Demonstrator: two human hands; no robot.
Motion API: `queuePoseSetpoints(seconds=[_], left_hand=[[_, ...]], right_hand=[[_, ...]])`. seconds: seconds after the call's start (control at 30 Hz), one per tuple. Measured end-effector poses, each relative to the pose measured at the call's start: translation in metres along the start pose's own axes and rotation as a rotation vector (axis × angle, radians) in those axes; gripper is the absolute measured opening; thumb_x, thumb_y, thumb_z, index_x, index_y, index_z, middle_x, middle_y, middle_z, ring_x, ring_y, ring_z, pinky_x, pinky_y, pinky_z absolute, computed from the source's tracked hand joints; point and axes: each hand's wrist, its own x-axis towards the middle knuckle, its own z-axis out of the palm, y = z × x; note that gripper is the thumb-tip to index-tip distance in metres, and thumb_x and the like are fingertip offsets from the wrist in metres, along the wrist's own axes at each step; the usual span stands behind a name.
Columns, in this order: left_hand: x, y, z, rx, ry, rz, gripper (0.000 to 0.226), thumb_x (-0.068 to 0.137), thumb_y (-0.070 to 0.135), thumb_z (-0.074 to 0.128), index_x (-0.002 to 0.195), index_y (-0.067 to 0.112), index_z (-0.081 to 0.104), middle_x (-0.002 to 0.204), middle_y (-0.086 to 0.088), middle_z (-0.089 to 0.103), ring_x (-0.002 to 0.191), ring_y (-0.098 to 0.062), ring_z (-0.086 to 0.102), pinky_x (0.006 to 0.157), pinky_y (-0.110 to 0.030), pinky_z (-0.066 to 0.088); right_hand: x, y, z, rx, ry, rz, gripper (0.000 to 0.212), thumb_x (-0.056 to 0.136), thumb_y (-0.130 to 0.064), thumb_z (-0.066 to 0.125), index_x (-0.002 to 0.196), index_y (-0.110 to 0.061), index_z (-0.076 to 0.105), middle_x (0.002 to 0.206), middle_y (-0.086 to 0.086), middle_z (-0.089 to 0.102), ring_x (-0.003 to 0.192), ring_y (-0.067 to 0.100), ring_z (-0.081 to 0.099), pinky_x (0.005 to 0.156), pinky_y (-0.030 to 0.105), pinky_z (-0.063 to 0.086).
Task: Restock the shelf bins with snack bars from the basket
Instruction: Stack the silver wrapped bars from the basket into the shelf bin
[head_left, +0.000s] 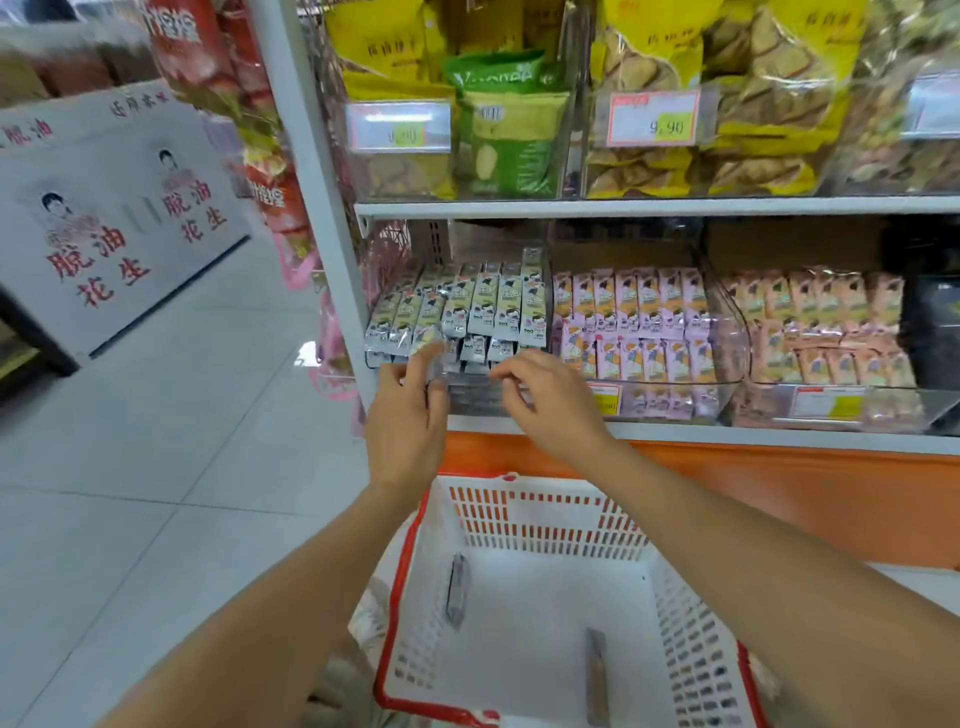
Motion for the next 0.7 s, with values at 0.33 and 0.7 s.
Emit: queuePoseSetpoints(seconds=[0.33,0.7], left_hand=[[0.083,-0.008,0.009,0.114,-0.020,-0.002,0.043,0.100,0.022,0.040,0.142,0.030,0.040,0.114,-0.012,0.051,0.082,-0.028,0.057,0.068,-0.032,0.040],[0.108,-0.024,0.039,0.238,0.013,-0.039,0.040,0.101,0.033,0.038,0.138,0.017,0.043,0.124,-0.011,0.061,0.125,-0.033,0.038,0.099,-0.046,0.027]], right_hand=[[0.057,0.012,0.007,-0.154,0.022,-0.040,0.032,0.093,-0.016,0.049,0.122,-0.015,0.062,0.134,0.003,0.054,0.128,0.022,0.044,0.109,0.044,0.032],[0.077,0.029,0.026,-0.357,-0.081,-0.052,0.056,0.097,-0.031,0.048,0.150,-0.022,0.032,0.159,0.002,0.025,0.148,0.021,0.016,0.117,0.037,0.004]])
